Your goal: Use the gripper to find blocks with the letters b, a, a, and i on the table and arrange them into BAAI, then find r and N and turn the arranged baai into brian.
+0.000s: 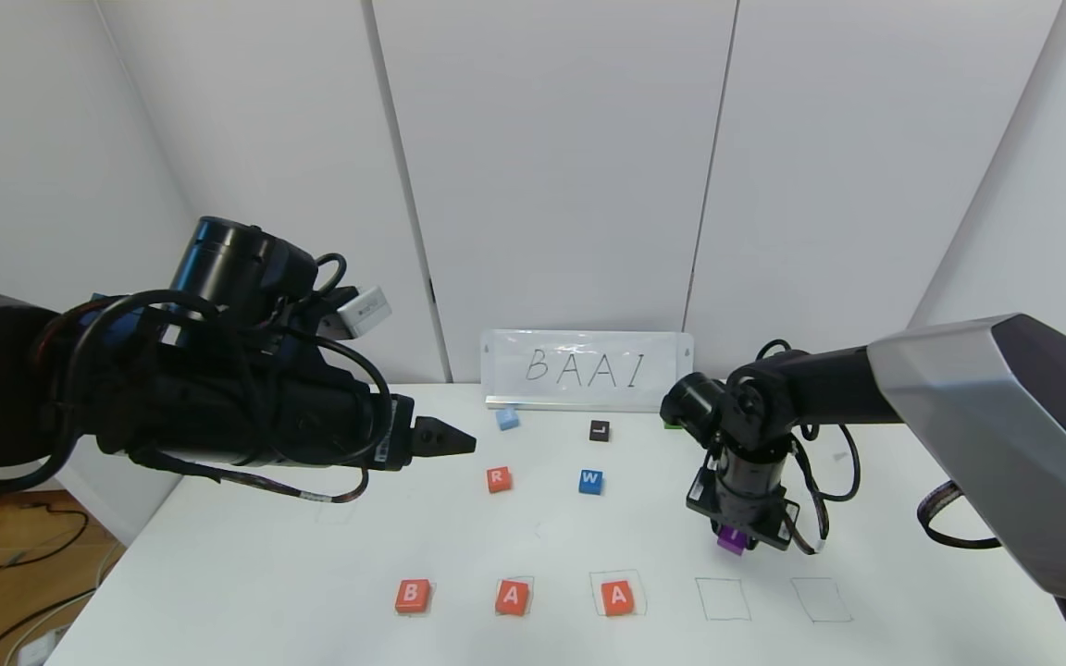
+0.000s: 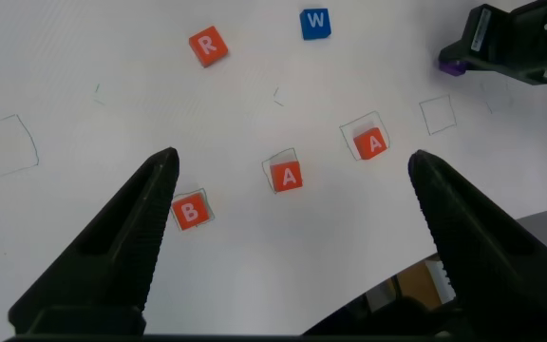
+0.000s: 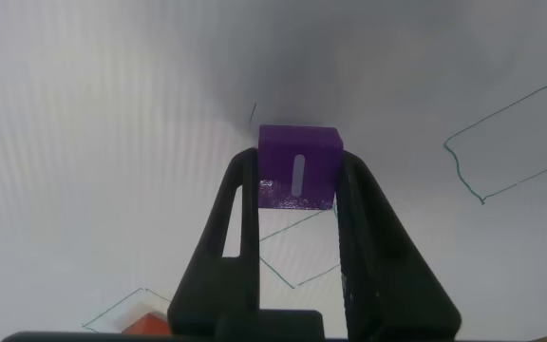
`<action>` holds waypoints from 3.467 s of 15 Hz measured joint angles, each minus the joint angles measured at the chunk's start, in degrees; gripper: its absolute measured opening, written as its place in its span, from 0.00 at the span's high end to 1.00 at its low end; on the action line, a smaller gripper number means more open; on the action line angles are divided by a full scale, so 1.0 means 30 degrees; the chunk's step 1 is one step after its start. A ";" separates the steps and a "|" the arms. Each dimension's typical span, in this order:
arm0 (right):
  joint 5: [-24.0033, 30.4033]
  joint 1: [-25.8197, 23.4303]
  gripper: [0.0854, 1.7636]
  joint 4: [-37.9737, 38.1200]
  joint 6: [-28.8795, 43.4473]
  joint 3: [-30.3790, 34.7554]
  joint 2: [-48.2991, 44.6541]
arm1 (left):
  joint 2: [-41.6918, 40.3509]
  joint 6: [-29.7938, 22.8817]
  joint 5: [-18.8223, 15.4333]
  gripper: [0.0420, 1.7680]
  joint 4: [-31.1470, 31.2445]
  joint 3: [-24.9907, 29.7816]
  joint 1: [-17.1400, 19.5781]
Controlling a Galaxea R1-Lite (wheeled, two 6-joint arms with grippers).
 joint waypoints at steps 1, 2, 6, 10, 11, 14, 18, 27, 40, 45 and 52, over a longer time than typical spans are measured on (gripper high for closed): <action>-0.0024 0.0142 0.73 -0.0016 -0.0435 0.0207 -0.0211 | 0.0000 0.0000 0.0000 0.03 0.0000 0.0000 0.0008; -0.0028 0.0280 0.73 -0.0037 -0.0821 0.0431 -0.0431 | 0.0000 0.0000 0.0008 0.03 0.0000 0.0000 0.0008; 0.0191 0.0605 0.73 -0.0703 -0.3092 0.2146 -0.1495 | -0.0008 -0.0008 0.0000 0.03 0.0000 0.0004 0.0008; 0.1085 0.0853 0.73 -0.2926 -0.5116 0.4535 -0.2666 | -0.0037 -0.0008 -0.0008 0.03 0.0000 0.0004 0.0008; 0.1134 0.0979 0.73 -0.3686 -0.5628 0.5181 -0.2922 | -0.0037 -0.0008 -0.0016 0.03 0.0000 0.0004 0.0008; 0.1207 0.1276 0.73 -0.5526 -0.7363 0.6953 -0.3543 | -0.0037 -0.0008 -0.0016 0.03 0.0000 0.0004 0.0008; 0.1207 0.1341 0.73 -0.6981 -0.9452 0.8737 -0.4088 | -0.0037 -0.0008 -0.0020 0.03 0.0000 0.0004 0.0008; 0.1646 0.1365 0.73 -0.7900 -1.0557 0.9838 -0.4291 | 0.0008 -0.0008 -0.0020 0.03 0.0008 0.0004 0.0008; 0.1560 0.1792 0.73 -0.7818 -1.0516 1.0033 -0.3950 | 0.0008 0.0000 0.0008 0.03 0.0000 0.0000 0.0008; 0.1560 0.1800 0.73 -0.7818 -1.0500 1.0013 -0.3803 | -0.0008 -0.0008 -0.0016 0.03 0.0000 0.0000 0.0008; 0.1569 0.1837 0.73 -0.7717 -1.0545 0.9976 -0.3645 | -0.0061 0.0000 -0.0008 0.03 0.0000 0.0000 0.0008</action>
